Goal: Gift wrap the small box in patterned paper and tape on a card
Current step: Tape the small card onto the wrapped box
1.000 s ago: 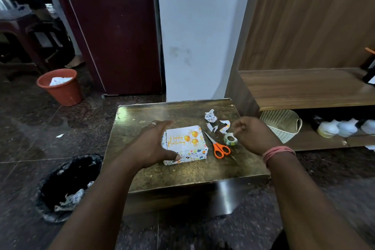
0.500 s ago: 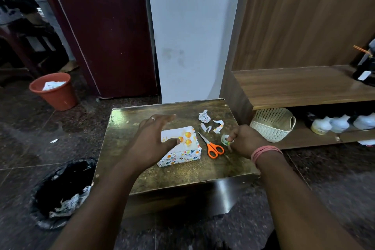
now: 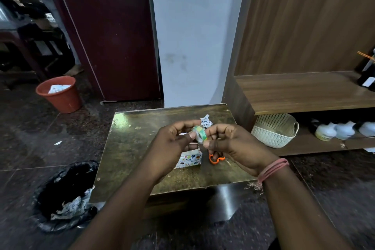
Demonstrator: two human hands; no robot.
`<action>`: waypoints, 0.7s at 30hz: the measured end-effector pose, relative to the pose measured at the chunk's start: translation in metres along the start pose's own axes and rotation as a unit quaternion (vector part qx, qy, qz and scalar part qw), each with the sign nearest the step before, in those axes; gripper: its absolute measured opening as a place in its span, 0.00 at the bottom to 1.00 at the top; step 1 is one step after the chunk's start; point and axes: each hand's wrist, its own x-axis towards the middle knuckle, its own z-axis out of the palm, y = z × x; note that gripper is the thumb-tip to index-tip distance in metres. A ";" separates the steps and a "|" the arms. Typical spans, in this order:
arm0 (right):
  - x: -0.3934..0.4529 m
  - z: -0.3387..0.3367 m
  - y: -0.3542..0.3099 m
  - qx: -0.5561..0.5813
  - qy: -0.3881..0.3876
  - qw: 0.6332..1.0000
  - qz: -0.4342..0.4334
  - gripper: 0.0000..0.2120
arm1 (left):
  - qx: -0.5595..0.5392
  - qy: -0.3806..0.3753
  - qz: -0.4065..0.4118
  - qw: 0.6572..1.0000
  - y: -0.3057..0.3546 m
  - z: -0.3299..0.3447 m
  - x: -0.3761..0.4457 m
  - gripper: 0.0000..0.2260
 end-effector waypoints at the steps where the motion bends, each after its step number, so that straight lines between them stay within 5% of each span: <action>1: 0.001 0.003 0.001 0.002 -0.013 1.000 -0.001 0.08 | 0.012 0.014 0.010 1.000 0.001 -0.002 0.001 0.12; 12: 0.020 0.026 0.004 0.159 0.035 0.986 0.022 0.09 | 0.211 0.049 0.035 0.976 0.003 -0.013 -0.001 0.13; 21: 0.033 0.035 0.002 0.108 0.067 0.989 -0.072 0.07 | 0.158 0.064 -0.034 0.985 0.006 -0.017 0.000 0.10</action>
